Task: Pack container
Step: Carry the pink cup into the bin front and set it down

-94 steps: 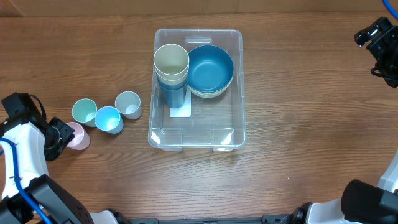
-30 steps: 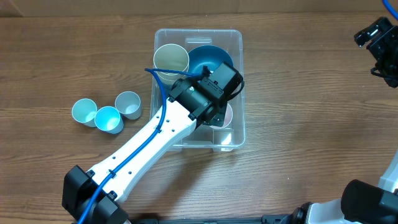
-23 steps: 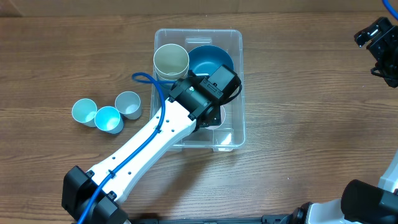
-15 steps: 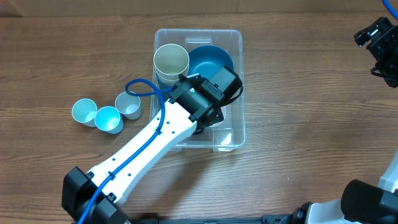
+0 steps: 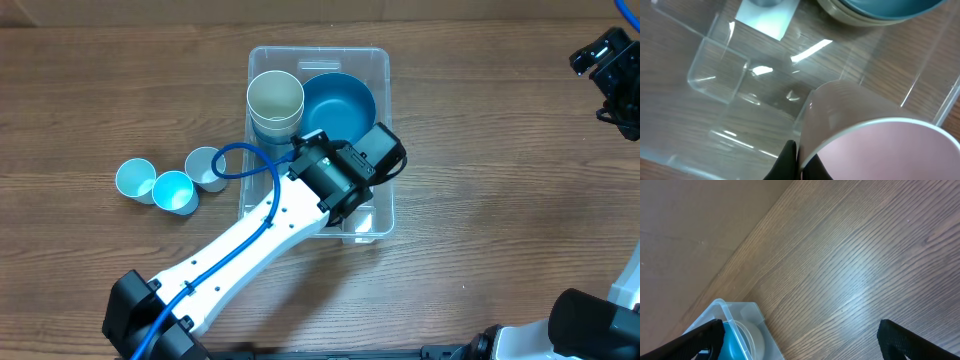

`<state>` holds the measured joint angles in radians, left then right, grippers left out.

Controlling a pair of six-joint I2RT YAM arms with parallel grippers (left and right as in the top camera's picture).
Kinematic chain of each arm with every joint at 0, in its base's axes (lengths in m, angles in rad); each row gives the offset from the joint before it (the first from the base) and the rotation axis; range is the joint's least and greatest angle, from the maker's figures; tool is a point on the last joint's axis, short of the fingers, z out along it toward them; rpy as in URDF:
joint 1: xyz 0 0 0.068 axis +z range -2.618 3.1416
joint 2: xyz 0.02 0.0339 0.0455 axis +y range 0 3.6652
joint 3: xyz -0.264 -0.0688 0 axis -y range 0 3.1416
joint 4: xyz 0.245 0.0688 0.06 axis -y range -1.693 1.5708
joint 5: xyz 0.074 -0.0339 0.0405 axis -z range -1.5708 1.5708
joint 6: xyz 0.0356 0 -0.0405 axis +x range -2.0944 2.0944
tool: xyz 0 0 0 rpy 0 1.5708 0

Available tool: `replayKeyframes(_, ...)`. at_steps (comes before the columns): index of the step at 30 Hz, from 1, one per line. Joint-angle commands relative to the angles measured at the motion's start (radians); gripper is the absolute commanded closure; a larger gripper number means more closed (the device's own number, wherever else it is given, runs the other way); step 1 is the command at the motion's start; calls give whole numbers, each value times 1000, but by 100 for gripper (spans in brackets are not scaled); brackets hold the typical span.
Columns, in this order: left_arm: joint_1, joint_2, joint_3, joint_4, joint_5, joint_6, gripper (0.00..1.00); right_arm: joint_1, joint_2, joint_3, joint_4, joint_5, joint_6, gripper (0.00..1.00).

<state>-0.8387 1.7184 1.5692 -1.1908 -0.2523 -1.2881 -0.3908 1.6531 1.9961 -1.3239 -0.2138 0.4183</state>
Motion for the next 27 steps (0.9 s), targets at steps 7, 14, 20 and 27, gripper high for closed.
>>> replayKeyframes(7, -13, -24, -132, 133, -29, -36, 96, 2, -6, 6, 5, -5, 2, 0)
replayKeyframes(14, -13, -23, -195, 207, -47, -35, 96, 2, -6, 6, 5, -5, 2, 0)
replayKeyframes(20, -12, -11, -217, 259, -88, -9, 96, 2, -6, 6, 5, -5, 2, 0)
replayKeyframes(27, -12, 10, -216, 276, -87, -6, 89, 2, -6, 6, 5, -5, 2, 0)
